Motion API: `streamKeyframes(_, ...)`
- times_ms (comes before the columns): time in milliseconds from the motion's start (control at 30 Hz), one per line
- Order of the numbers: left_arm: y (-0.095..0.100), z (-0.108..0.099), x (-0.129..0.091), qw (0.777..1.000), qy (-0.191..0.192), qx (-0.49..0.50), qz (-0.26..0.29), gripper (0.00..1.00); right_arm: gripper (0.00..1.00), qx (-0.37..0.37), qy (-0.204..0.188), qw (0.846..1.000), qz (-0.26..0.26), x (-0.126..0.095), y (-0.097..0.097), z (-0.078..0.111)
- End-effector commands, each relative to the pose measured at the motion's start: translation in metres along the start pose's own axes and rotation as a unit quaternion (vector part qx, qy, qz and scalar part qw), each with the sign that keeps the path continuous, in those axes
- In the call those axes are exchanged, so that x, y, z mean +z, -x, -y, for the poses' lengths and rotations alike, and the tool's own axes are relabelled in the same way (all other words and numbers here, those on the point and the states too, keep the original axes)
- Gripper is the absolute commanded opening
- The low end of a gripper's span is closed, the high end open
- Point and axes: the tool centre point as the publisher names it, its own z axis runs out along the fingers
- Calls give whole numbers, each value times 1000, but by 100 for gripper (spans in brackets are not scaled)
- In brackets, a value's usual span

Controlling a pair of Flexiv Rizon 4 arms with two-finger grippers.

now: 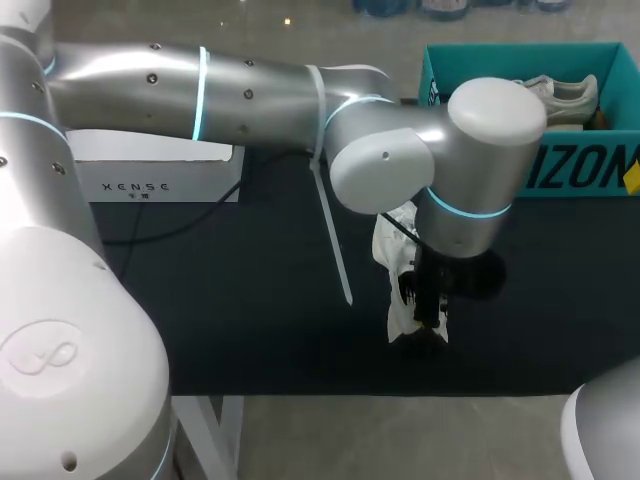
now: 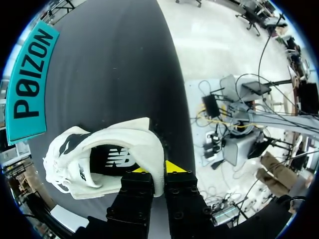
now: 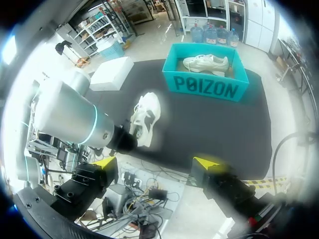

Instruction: Take the shoe out of the shoebox, open the shoe tongue, remove and reinsert the insole, then place the shoe into the shoebox

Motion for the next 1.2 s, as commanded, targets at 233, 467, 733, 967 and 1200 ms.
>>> streamKeyframes(233, 1, -37, -35, 999, 14, 9, 41, 0, 100, 0, -3, 1000, 0, 0, 0, -3)
streamKeyframes(467, 11, -91, -61, 996, 34, 19, 74, 0, 100, 0, -3, 1000, 0, 0, 0, -3)
streamKeyframes(733, 25, -159, -72, 992, 49, 82, 87, 0, 100, 0, -3, 1000, 0, 0, 0, -3)
streamKeyframes(967, 38, -213, -72, 987, 53, 123, 85, 0, 100, 0, -3, 1000, 0, 0, 0, -3)
streamKeyframes(1200, 38, -213, -72, 987, 53, 123, 85, 0, 100, 0, -3, 1000, 0, 0, 0, -3)
